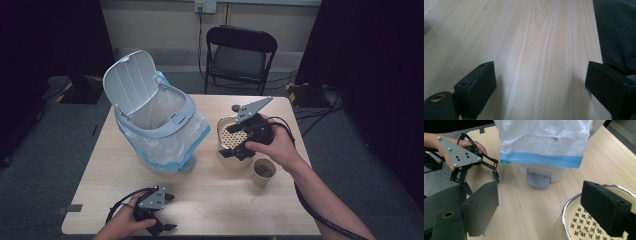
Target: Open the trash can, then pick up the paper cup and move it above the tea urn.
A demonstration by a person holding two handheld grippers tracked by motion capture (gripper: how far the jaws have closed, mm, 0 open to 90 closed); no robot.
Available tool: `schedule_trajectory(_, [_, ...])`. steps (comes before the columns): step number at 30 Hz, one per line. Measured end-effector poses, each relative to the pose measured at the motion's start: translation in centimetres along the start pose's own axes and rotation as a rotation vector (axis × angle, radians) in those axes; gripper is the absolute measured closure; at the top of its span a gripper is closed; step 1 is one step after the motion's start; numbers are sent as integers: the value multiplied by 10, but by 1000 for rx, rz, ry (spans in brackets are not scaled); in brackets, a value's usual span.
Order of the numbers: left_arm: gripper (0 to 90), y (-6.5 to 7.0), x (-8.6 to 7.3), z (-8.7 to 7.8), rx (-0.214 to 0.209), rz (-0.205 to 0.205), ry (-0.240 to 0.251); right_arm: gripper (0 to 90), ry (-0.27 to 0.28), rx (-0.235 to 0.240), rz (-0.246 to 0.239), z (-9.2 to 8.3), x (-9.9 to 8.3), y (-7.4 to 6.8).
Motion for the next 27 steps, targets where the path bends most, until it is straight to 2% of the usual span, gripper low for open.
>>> schedule_trajectory(7, [91,0,0,0,3,-2,3,144,-2,-31,14,-8,-19,5])
schedule_trajectory(17, [91,1,0,0,2,-11,3,147,-6,-51,36,-17,-45,7])
schedule_trajectory(26, [90,1,0,1,0,-12,6,148,-7,-70,75,-26,-70,8])
schedule_trajectory(27, [90,1,0,1,2,-12,8,147,-14,-79,86,-29,-77,9])
Point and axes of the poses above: each handheld gripper's, and its own axes: z roughly forward along the jaws, x roughly out of its top, y roughly to its right, the point moved 4 cm from there along z, roughly forward along the jaws, and after that the axes turned 10 degrees about -x, right-handed, at the moved point
